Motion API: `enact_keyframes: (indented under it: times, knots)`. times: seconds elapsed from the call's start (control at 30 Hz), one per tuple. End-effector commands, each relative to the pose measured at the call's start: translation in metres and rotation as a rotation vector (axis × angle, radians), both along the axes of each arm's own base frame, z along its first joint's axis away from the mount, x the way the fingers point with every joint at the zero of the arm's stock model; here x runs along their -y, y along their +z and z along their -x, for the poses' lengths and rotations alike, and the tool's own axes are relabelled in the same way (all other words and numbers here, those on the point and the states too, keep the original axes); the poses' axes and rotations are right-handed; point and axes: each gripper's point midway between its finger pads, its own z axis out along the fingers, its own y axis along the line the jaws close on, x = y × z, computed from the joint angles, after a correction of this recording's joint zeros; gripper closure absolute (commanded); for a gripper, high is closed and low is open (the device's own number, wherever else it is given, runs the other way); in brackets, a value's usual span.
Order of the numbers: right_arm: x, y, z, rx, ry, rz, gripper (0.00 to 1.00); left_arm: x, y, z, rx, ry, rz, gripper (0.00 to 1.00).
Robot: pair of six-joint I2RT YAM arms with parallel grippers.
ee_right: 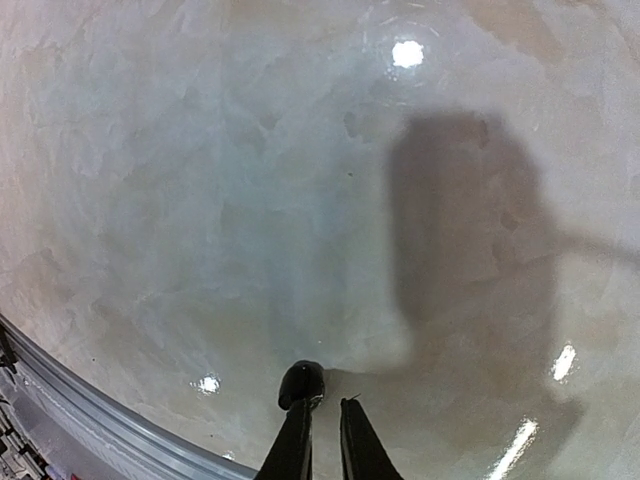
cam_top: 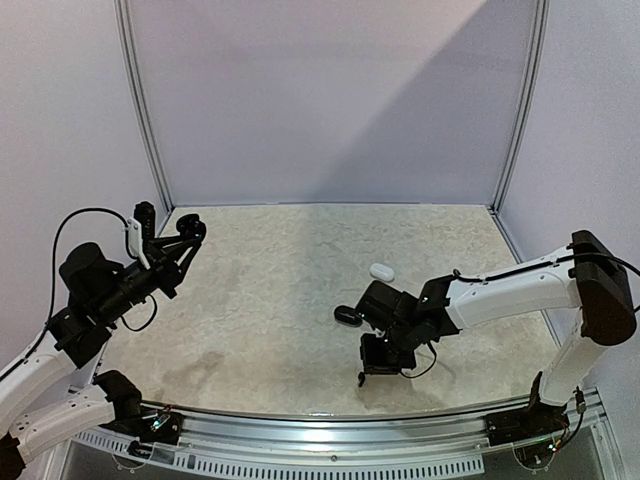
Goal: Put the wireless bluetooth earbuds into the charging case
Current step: Pick up the left earbud from the corner of the board.
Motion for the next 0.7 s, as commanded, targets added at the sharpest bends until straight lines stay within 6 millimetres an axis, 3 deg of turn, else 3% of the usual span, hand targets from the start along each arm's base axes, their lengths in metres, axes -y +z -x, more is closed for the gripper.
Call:
enact_keyframes:
  times: [0.0, 0.3, 0.67]
  knots:
    - [0.003, 0.001, 0.000, 0.002, -0.001, 0.010, 0.88, -0.002, -0.002, -0.003, 0.001, 0.011, -0.003, 1.00]
    - [-0.012, -0.012, 0.001, -0.030, 0.054, 0.011, 0.87, -0.004, -0.003, -0.002, 0.001, 0.017, -0.011, 1.00]
    - [-0.027, -0.007, 0.000, -0.027, 0.107, -0.003, 0.87, -0.004, -0.004, -0.003, 0.000, 0.018, -0.014, 1.00]
